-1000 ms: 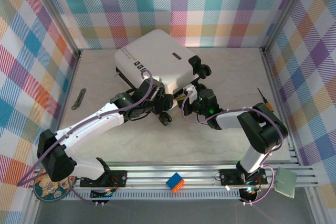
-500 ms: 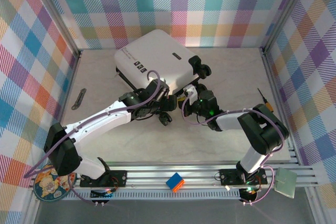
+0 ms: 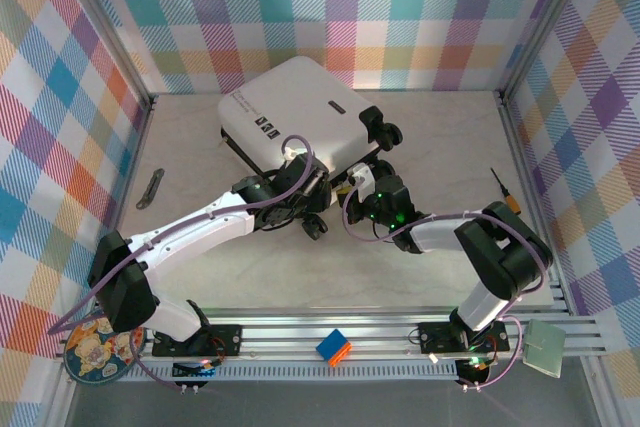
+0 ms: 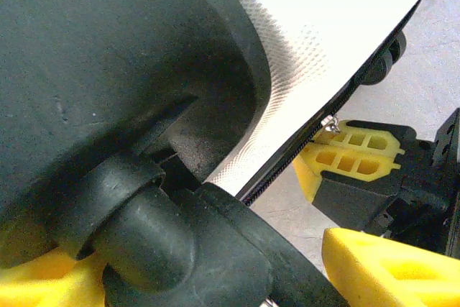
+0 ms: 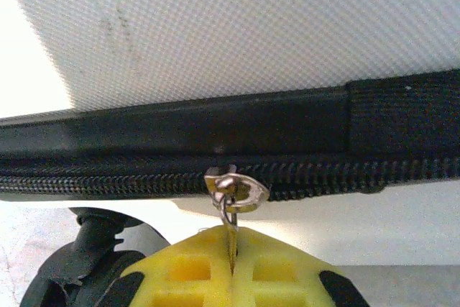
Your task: Pack the luggage
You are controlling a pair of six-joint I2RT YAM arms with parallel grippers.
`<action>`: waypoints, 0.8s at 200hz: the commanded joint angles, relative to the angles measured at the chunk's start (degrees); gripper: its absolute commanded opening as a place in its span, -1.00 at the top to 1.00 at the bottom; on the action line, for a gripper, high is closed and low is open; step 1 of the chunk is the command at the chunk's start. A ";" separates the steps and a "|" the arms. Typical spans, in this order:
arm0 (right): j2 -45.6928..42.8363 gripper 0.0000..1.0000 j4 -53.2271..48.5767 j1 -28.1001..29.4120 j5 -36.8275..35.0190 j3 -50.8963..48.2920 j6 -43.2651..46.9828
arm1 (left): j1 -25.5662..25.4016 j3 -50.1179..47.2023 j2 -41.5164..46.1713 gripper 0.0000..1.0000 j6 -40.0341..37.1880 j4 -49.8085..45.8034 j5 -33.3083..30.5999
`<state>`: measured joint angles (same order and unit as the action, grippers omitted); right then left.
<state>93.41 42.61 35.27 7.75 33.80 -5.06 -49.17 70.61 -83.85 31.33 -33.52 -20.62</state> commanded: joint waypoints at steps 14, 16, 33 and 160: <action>-1.96 1.00 -3.43 -1.54 -3.54 2.11 0.74 | 0.38 0.54 -0.28 -0.24 -1.17 -2.78 -5.96; -1.86 1.00 -3.53 -1.70 -3.71 2.20 0.71 | 0.43 0.46 -0.22 -0.23 -1.18 -2.78 -6.00; -1.16 1.00 -4.72 -3.16 -4.68 3.12 -0.02 | 0.62 -0.31 0.38 -0.20 -1.58 -2.78 -6.16; 2.36 1.00 -17.06 -14.58 -11.26 10.00 -9.60 | 4.49 -8.73 7.32 0.01 -6.06 3.20 -2.49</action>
<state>94.70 29.30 24.03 1.91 42.00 -11.11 -46.83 64.51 -78.17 30.20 -26.50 -20.16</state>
